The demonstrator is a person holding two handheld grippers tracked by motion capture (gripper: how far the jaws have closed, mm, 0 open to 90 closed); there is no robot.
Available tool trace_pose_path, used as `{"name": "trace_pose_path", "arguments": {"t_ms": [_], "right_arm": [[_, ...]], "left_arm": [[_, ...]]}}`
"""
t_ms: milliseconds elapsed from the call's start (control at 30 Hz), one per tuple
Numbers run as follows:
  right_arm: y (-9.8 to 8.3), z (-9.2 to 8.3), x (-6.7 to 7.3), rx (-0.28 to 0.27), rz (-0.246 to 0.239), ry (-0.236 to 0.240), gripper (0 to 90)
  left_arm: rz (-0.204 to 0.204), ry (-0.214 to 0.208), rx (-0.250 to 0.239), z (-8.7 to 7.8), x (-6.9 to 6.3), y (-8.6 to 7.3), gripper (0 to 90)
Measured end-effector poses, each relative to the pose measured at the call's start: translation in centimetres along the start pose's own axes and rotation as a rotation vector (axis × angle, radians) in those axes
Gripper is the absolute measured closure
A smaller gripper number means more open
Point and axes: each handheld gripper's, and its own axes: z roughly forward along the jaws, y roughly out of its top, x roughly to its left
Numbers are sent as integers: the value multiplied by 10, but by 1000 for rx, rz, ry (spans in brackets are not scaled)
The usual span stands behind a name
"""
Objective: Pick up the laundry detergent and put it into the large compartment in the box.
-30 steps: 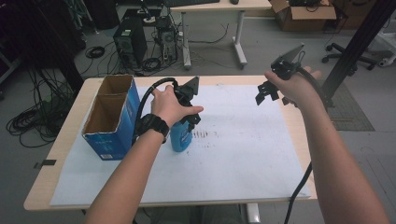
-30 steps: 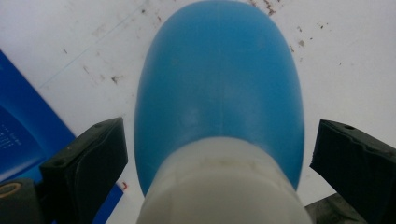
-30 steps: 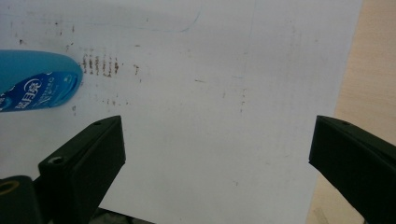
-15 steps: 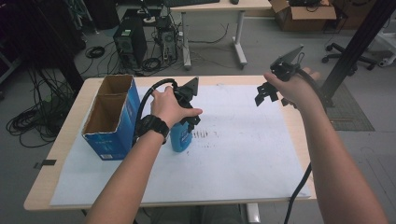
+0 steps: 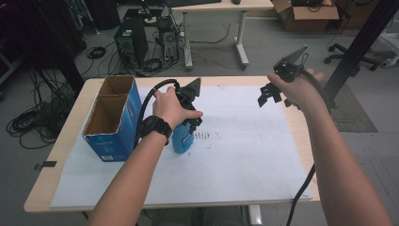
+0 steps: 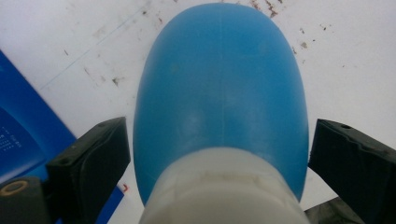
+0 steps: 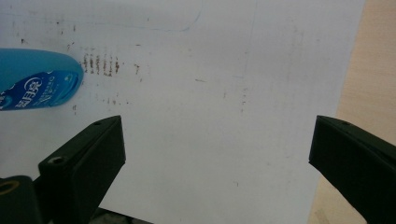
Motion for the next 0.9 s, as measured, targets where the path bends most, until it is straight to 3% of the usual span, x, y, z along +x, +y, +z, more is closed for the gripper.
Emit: {"name": "trace_pose_path", "arguments": {"t_ms": [267,900], "right_arm": [[0,2,-1,5,4,1,35],[1,2,0,7,1,1,35]], "left_arm": [[-4,-3,-3,0,1,0,134],[-5,2,-15,-3,1,1,169]]}}
